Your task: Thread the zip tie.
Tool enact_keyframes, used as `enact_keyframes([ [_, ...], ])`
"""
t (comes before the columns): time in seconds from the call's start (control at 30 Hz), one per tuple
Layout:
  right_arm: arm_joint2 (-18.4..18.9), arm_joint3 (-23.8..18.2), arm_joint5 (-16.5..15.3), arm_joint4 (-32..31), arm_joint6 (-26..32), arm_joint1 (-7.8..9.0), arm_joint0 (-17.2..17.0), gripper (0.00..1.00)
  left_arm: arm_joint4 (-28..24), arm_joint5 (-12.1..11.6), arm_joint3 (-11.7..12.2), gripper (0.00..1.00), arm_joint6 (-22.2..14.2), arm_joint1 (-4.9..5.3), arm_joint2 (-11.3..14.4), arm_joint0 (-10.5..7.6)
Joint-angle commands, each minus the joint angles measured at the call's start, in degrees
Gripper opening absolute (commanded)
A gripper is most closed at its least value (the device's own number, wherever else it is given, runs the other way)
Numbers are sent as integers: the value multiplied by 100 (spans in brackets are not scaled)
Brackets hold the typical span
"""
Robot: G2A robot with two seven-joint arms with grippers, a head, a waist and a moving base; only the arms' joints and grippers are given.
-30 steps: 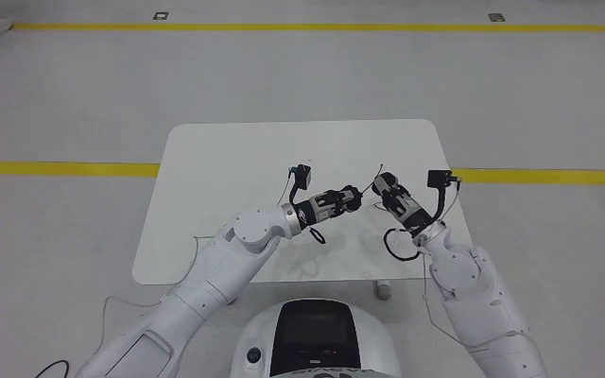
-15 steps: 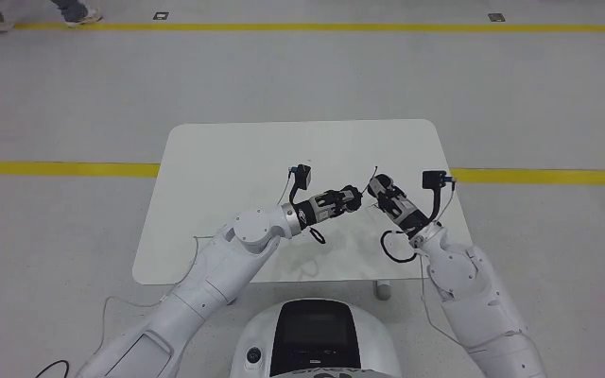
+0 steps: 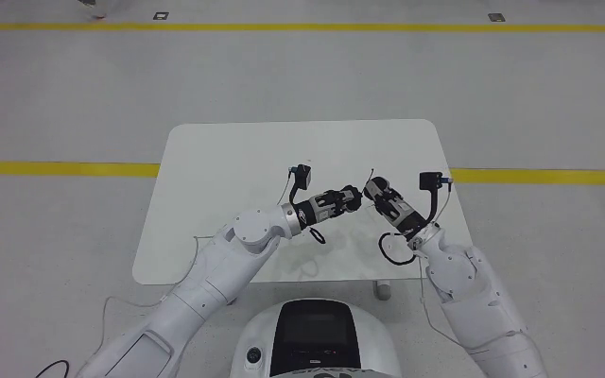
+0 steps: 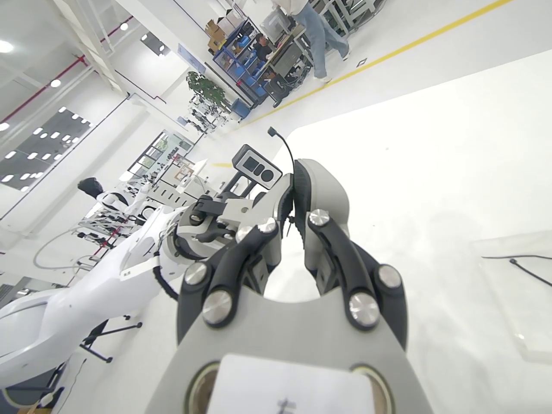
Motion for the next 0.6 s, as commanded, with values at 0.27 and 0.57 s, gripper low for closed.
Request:
enact_keyframes([
  [0.27, -58, 32, 0, 35, -10, 65, 14, 0, 0, 0, 0, 0, 0, 0, 0, 0],
  [0.57, -116, 41, 0, 63, -18, 114, 18, 0, 0, 0, 0, 0, 0, 0, 0, 0],
])
